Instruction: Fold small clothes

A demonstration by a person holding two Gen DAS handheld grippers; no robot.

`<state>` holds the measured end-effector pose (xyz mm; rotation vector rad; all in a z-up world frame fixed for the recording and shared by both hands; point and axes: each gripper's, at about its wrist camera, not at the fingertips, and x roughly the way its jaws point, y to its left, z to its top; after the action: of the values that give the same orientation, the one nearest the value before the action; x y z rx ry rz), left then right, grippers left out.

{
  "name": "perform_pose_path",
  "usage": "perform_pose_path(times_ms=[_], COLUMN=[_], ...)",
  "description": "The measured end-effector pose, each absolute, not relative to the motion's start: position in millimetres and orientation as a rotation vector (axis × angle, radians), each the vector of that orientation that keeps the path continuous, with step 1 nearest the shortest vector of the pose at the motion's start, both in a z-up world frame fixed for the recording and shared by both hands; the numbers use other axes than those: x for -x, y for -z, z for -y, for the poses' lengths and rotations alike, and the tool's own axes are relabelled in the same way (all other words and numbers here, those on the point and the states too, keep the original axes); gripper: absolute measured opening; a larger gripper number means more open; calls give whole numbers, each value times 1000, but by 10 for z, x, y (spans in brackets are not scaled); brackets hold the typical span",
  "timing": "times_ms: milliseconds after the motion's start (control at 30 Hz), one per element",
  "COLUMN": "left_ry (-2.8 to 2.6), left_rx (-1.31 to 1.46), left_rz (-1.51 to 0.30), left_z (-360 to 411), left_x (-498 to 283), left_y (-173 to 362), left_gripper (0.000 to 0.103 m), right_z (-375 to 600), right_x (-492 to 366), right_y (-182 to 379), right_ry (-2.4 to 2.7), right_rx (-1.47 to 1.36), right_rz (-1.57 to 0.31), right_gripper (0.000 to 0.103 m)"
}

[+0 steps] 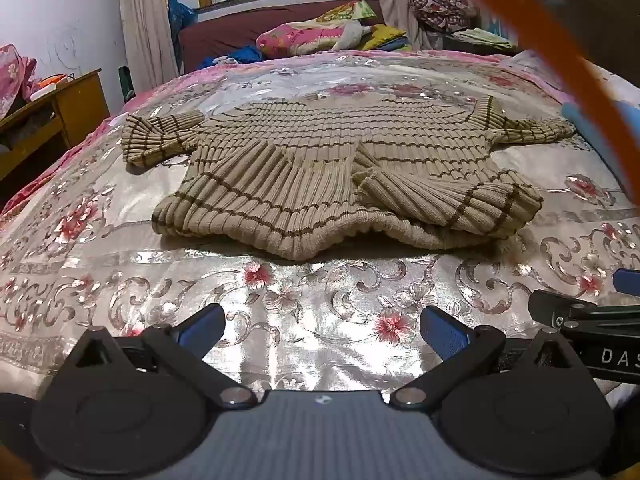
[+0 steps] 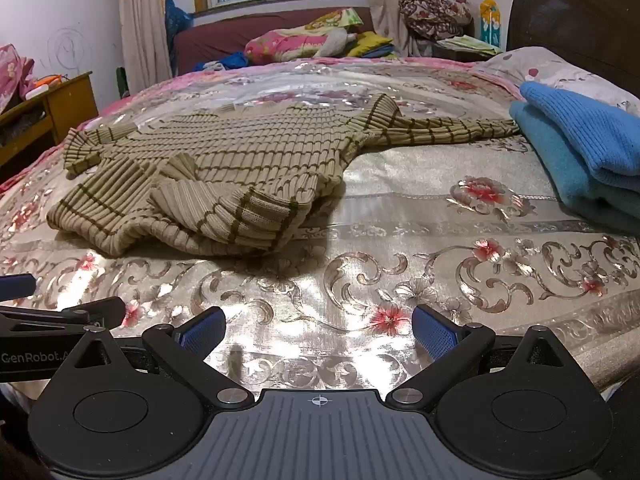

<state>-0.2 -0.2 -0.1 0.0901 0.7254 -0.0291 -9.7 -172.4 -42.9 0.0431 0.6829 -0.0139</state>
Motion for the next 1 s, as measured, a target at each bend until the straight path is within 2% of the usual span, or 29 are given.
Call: perform_pose_path(times_ms=[1000], left_ry=[41], left_rx=[-58], left_rz=[-749], left_z=[-19], left_x=[-15], left_y=[24], left_gripper=[103], right_z=[1727], right_x=[104], right_y=[424], right_ry=[6], right_rx=[-53], right_rz=[-681], right_gripper=[99])
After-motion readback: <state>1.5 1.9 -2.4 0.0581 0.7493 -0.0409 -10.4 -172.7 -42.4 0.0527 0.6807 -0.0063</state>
